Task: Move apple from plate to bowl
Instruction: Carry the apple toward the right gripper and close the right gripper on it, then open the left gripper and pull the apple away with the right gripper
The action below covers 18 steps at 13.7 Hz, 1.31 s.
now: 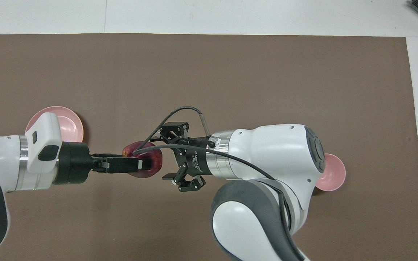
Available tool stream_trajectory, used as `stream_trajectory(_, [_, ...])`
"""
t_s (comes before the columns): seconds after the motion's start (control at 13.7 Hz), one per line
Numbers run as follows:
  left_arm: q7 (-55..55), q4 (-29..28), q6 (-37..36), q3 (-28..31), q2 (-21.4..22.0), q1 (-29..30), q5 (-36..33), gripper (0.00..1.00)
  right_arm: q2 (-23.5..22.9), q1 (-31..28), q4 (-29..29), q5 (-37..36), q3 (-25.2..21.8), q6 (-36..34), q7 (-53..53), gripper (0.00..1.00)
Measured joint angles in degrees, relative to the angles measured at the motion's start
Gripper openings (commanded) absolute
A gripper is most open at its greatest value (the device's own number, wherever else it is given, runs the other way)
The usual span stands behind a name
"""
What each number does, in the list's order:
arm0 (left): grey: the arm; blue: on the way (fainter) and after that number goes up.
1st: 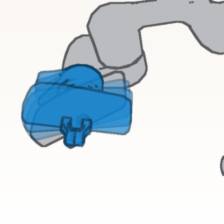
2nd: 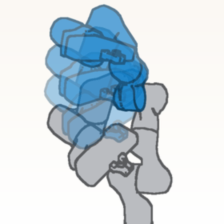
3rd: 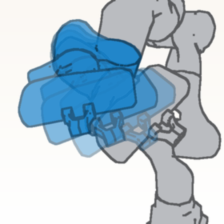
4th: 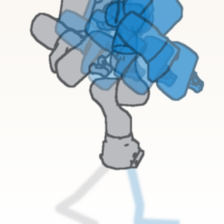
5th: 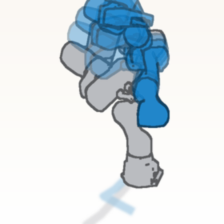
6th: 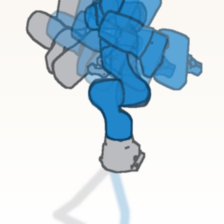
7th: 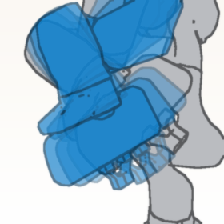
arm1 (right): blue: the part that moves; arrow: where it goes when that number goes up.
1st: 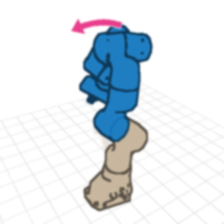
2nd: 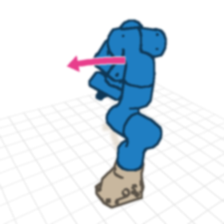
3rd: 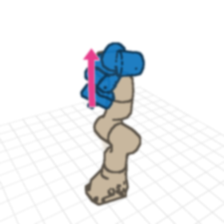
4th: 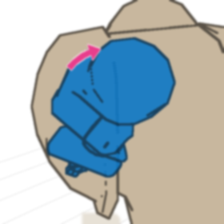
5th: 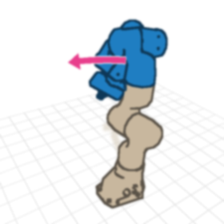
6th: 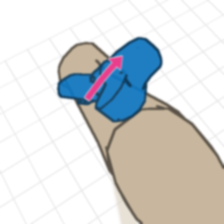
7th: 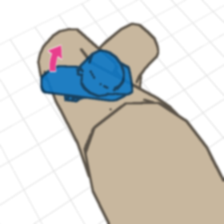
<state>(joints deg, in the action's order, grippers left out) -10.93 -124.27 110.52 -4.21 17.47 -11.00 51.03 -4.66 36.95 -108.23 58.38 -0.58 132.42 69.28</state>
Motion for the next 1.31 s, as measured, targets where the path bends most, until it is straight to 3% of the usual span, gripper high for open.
stream_trajectory(0.15, [1.3,-0.4,1.1,-0.3,0.0,-1.2,0.1,0.00,0.0,0.1,0.1,1.3,0.0,-0.2,1.9,1.00])
stream_trajectory(0.22, [1.8,-0.5,1.3,-0.3,0.1,-1.5,0.1,0.00,0.0,0.1,0.0,1.5,0.0,-0.5,2.7,0.64])
stream_trajectory(0.29, [2.0,-0.5,1.4,-0.4,0.2,-1.7,0.1,0.00,0.0,0.2,0.0,1.5,0.0,-0.8,3.2,0.01])
stream_trajectory(0.73, [3.8,-1.1,2.5,-0.2,0.7,-2.5,0.2,0.00,0.4,0.0,-0.3,1.5,-0.2,-2.2,3.7,0.00])
stream_trajectory(0.8, [4.4,-1.1,2.7,-0.2,0.7,-2.8,0.2,0.25,0.5,0.0,-0.4,1.5,-0.2,-2.3,3.7,0.00])
stream_trajectory(0.88, [5.5,-1.1,2.9,-0.3,0.7,-3.0,0.2,0.94,0.6,-0.1,-0.5,1.5,-0.3,-2.5,3.7,0.00])
stream_trajectory(0.95, [7.3,-1.1,3.1,-0.5,0.7,-3.1,0.2,1.00,0.7,-0.3,-0.6,1.5,-0.3,-2.8,3.7,0.00])
stream_trajectory(1.31, [17.0,0.1,2.6,-1.7,2.1,-5.0,-1.4,1.00,0.7,-1.0,0.1,-1.7,-0.9,-2.6,3.7,0.00])
